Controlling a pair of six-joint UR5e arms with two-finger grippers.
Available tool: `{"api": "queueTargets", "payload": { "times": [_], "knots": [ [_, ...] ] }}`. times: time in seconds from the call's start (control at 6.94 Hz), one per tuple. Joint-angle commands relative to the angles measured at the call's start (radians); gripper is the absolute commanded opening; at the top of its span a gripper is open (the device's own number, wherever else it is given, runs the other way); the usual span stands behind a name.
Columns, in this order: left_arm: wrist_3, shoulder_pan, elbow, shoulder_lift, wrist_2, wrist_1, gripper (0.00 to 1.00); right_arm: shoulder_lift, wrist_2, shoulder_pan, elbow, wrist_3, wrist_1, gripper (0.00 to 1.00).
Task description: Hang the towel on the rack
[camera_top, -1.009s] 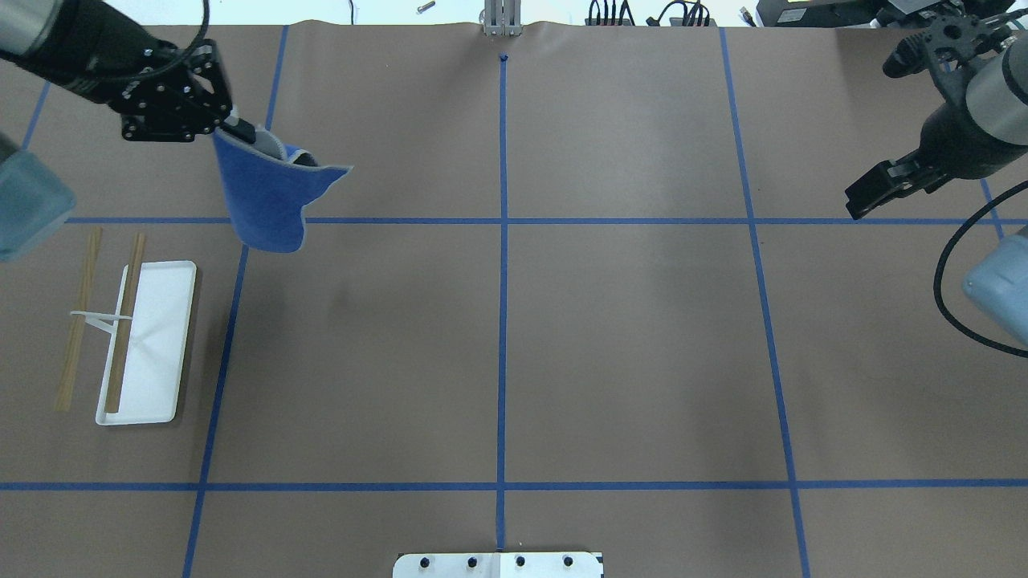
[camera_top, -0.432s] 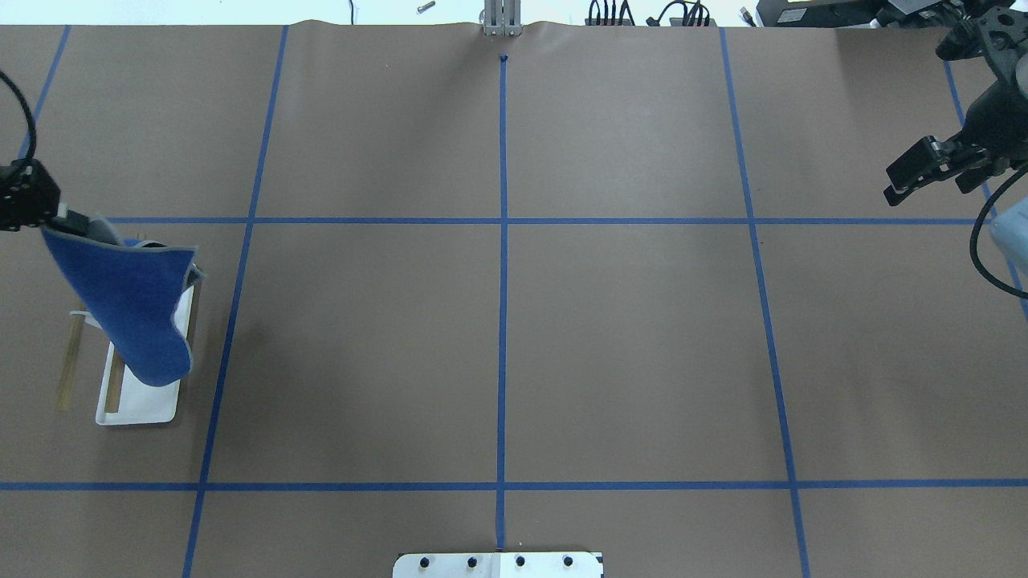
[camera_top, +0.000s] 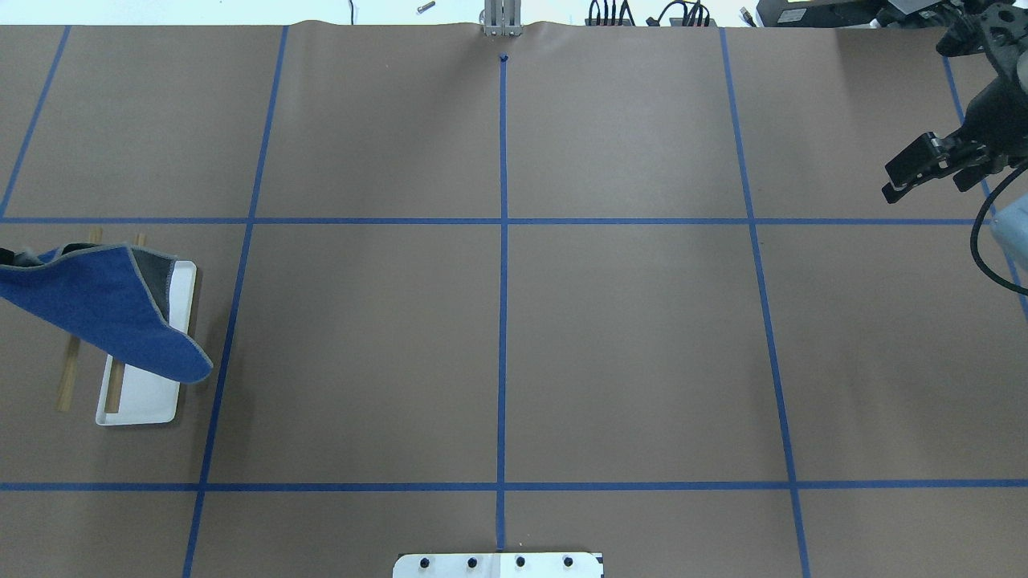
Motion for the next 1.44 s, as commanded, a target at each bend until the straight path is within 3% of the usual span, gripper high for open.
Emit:
{"api": "queueTargets", "payload": {
  "times": [0.0,0.29,0.43,0.58,1.01,1.15,1.3],
  "knots": [
    [0.076,-0.003,0.039,0.023,0.060,-0.002,0.00,0.005,0.000,-0.001,0.003,0.001,0.000,1.00],
    [0.120,-0.002,0.065,0.022,0.068,-0.002,0.00,0.005,0.002,0.000,0.005,0.003,0.001,1.00],
    [0.121,0.000,0.070,0.022,0.068,0.001,0.16,0.004,0.002,0.000,0.006,0.003,0.001,1.00],
    [0.130,-0.002,0.086,0.024,0.083,-0.020,0.98,0.005,0.003,-0.001,0.011,0.012,0.004,1.00],
    [0.241,-0.017,0.151,0.088,0.166,-0.166,0.99,-0.021,-0.009,0.003,0.009,0.000,0.006,1.00],
    [0.268,-0.066,0.163,0.076,0.177,-0.143,0.99,-0.021,-0.016,0.021,-0.011,0.001,0.004,1.00],
    [0.269,-0.087,0.175,0.012,0.177,-0.027,0.99,-0.034,-0.015,0.055,-0.015,-0.002,0.003,1.00]
  ]
}}
